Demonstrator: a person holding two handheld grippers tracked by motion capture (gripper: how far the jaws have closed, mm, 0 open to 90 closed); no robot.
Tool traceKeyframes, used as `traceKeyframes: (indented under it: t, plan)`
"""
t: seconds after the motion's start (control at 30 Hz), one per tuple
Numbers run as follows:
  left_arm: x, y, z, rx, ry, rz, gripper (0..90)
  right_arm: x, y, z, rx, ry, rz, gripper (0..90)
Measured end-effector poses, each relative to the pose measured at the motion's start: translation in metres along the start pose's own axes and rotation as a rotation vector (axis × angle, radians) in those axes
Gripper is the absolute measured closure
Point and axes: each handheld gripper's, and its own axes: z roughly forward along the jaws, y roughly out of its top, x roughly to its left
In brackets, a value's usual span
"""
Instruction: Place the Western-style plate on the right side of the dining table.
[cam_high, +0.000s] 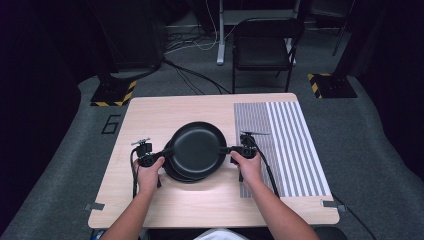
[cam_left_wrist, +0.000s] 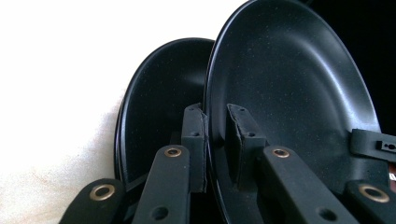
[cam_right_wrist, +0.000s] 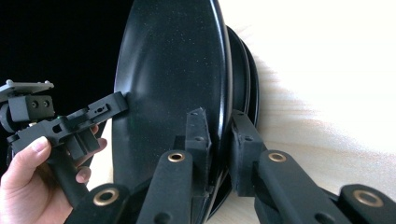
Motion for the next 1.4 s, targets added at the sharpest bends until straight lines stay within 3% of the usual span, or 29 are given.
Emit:
traceKeyframes:
  t: [0.2,0.3,0.6,0.87,1.0,1.4]
  plan:
    - [-0.005,0.004,-0.003,-0.003,0.005,0.032,78.3,0.002,0.001,-0.004,-0.001,0.012,0.005,81.7]
    - [-0.007,0.004,-0.003,-0.003,0.002,0.028,78.3,0.004,0.002,-0.006,-0.007,0.014,0.001,82.2]
    - [-0.011,0.005,-0.005,-0.001,0.01,0.042,77.5,0.011,0.005,-0.011,-0.017,0.001,-0.041,82.7]
    - [-0.023,0.014,-0.009,-0.013,0.035,0.075,76.9,0.012,0.007,-0.015,-0.024,0.023,-0.018,82.8]
    - [-0.028,0.019,-0.011,-0.009,0.033,0.1,76.8,0.016,0.01,-0.021,-0.036,0.025,-0.017,82.8]
    - [-0.045,0.024,-0.005,0.003,0.028,0.123,76.0,0.018,0.015,-0.038,-0.05,0.012,-0.028,82.9]
